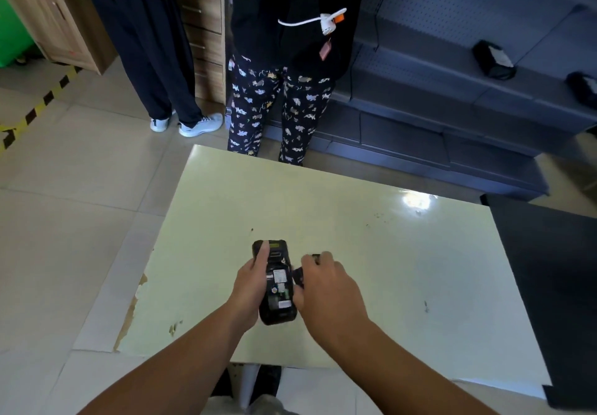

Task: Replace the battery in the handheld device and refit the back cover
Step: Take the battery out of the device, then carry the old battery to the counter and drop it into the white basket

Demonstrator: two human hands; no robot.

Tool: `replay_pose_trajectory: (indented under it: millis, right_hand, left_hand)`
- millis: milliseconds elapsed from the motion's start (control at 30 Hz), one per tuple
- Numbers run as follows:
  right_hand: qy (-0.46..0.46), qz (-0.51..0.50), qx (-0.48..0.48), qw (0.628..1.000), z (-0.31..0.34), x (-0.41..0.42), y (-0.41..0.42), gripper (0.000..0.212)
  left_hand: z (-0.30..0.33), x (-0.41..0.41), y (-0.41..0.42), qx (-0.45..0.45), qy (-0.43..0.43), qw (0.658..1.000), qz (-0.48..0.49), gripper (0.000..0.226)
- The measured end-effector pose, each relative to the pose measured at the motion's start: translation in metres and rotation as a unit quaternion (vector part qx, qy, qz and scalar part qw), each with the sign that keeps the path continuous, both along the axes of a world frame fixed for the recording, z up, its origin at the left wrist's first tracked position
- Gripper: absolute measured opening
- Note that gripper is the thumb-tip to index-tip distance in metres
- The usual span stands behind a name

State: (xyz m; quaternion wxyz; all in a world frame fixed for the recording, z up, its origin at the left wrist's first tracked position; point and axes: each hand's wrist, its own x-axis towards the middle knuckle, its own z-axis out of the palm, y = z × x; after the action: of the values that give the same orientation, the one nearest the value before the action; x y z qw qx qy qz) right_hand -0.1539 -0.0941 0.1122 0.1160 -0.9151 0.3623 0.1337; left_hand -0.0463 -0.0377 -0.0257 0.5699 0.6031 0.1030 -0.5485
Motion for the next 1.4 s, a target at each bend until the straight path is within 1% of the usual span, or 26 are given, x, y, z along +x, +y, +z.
replay_pose_trajectory:
  millis: [67, 133, 167, 200, 267, 300, 333, 433, 500, 567, 700, 900, 967, 1033, 1067, 1100, 1133, 1200, 1233, 1300, 1400]
  right_hand:
    - [-0.020, -0.015, -0.008, 1.000, 0.001, -0.009, -0.010, 0.028]
    - [-0.034, -0.023, -0.015, 0.999, 0.000, -0.019, -0.018, 0.030]
    - [-0.039, -0.028, -0.013, 0.999, -0.001, -0.025, -0.021, 0.031]
    - [-0.041, -0.035, -0.010, 0.998, -0.003, -0.031, -0.024, 0.032]
    - [-0.033, -0.048, -0.010, 0.998, -0.005, -0.042, -0.029, 0.030]
    - [-0.027, -0.054, -0.010, 0.998, -0.007, -0.048, -0.031, 0.029]
    - [-0.024, -0.061, -0.008, 0.998, -0.008, -0.053, -0.032, 0.028]
    - [-0.018, -0.077, -0.005, 0.997, -0.010, -0.068, -0.031, 0.026]
    - [-0.018, -0.094, -0.005, 0.995, -0.010, -0.075, -0.029, 0.024]
    - [-0.017, -0.107, 0.002, 0.994, -0.010, -0.082, -0.026, 0.025]
    - [-0.016, -0.120, 0.007, 0.993, -0.013, -0.095, -0.020, 0.027]
    - [-0.018, -0.145, -0.007, 0.989, -0.015, -0.107, -0.017, 0.028]
    - [-0.025, -0.150, -0.004, 0.988, -0.016, -0.110, -0.019, 0.029]
    - [-0.026, -0.155, -0.002, 0.988, -0.017, -0.113, -0.025, 0.030]
    - [-0.025, -0.159, -0.004, 0.987, -0.017, -0.114, -0.028, 0.030]
    - [-0.025, -0.165, -0.007, 0.986, -0.017, -0.117, -0.032, 0.031]
    - [-0.026, -0.172, -0.007, 0.985, -0.016, -0.121, -0.037, 0.031]
    - [-0.033, -0.188, -0.009, 0.981, -0.012, -0.133, -0.049, 0.031]
    - [-0.038, -0.199, -0.011, 0.979, -0.009, -0.142, -0.056, 0.031]
    - [-0.044, -0.223, -0.017, 0.974, -0.003, -0.164, -0.072, 0.031]
    - [-0.044, -0.252, -0.024, 0.966, 0.005, -0.208, -0.098, 0.028]
  left_hand:
    - [-0.008, 0.001, -0.003, 0.052, -0.086, 0.995, -0.010, 0.050]
    - [-0.017, 0.000, -0.006, 0.098, -0.172, 0.979, -0.043, 0.046]
    - [-0.023, -0.001, -0.008, 0.113, -0.214, 0.968, -0.063, 0.050]
    - [-0.028, -0.003, -0.009, 0.120, -0.255, 0.956, -0.081, 0.058]
    - [-0.041, -0.009, -0.007, 0.133, -0.341, 0.923, -0.116, 0.087]
    - [-0.047, -0.011, -0.006, 0.144, -0.377, 0.905, -0.131, 0.096]
    - [-0.052, -0.013, -0.005, 0.156, -0.404, 0.890, -0.139, 0.100]
    - [-0.058, -0.020, -0.007, 0.187, -0.465, 0.852, -0.150, 0.099]
    - [-0.064, -0.024, -0.009, 0.206, -0.517, 0.812, -0.178, 0.099]
    - [-0.069, -0.023, -0.008, 0.223, -0.545, 0.783, -0.200, 0.098]
    - [-0.076, -0.018, -0.005, 0.239, -0.571, 0.746, -0.246, 0.097]
    - [-0.069, -0.017, -0.005, 0.258, -0.568, 0.731, -0.278, 0.102]
    - [-0.058, -0.016, -0.006, 0.274, -0.557, 0.732, -0.279, 0.101]
    - [-0.040, -0.020, -0.007, 0.258, -0.576, 0.728, -0.270, 0.091]
    - [-0.030, -0.024, -0.009, 0.233, -0.601, 0.714, -0.274, 0.081]
    - [-0.020, -0.032, -0.010, 0.201, -0.630, 0.689, -0.296, 0.071]
    - [-0.008, -0.042, -0.013, 0.168, -0.654, 0.656, -0.336, 0.062]
    - [0.017, -0.066, -0.022, 0.103, -0.677, 0.593, -0.422, 0.050]
    - [0.030, -0.080, -0.029, 0.072, -0.681, 0.574, -0.449, 0.045]
    - [0.054, -0.107, -0.046, 0.017, -0.691, 0.547, -0.473, 0.047]
    - [0.076, -0.148, -0.071, -0.035, -0.710, 0.503, -0.492, 0.051]
